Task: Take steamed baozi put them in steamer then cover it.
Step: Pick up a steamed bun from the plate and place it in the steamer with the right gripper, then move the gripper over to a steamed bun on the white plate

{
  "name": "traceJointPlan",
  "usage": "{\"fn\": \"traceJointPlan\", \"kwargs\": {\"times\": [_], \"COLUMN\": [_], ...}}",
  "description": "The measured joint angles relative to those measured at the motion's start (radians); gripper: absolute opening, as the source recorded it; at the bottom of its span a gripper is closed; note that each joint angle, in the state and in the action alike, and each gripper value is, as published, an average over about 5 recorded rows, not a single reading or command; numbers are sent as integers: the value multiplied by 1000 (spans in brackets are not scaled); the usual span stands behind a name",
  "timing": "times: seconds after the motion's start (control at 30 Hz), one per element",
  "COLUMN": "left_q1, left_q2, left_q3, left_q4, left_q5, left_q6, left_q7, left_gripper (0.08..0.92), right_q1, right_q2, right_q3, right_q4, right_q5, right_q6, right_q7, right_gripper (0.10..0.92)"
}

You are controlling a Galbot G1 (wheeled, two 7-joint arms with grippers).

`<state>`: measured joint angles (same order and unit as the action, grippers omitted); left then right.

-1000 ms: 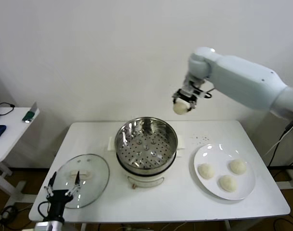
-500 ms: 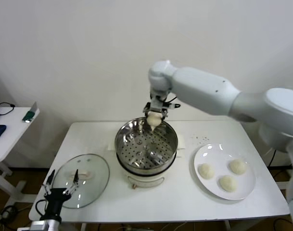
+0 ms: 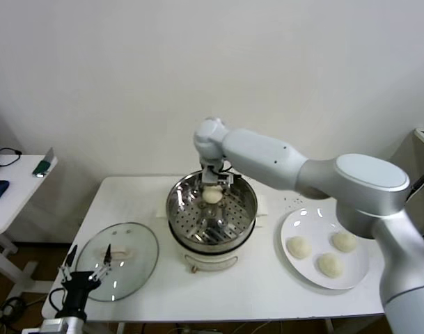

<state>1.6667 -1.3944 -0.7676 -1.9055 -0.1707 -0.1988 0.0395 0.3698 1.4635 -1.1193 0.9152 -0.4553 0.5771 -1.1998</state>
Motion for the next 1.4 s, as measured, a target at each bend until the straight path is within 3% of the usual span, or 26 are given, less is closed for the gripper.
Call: {"fn": "traceJointPlan", "kwargs": {"times": [0.1,0.37,0.6,1.03,1.2,1.4], "left_q1": [-1,-2,5,20,27,37], "left_q2": [1,2,9,10,5,-2], "left_q3": [0,0,0,24,27,26], "left_q4": [1,3,0,-31,-39,-49], "left_q5": [0,1,4,27,35,44], "left_q6": [1,3,5,15,16,19], "left_q7": [0,-2,-4,-6,-10,-16], "left_gripper": [823,823,823,823,823,823], "right_q1": [-4,24,130,360,333,198], "right_q2": [2,-37,-145,-519,-665,-774], "right_q3": [11,24,-20,-265,-287,-231], "right_q4": [-3,47,130,385,479,529], "right_q5": [-11,6,155,707,795,792], "right_q6": [5,-1,-72,-621,-793,-909], "right_q7": [-1,-15,24,141,145,145], "right_gripper": [814,823,823,823,823,823]}}
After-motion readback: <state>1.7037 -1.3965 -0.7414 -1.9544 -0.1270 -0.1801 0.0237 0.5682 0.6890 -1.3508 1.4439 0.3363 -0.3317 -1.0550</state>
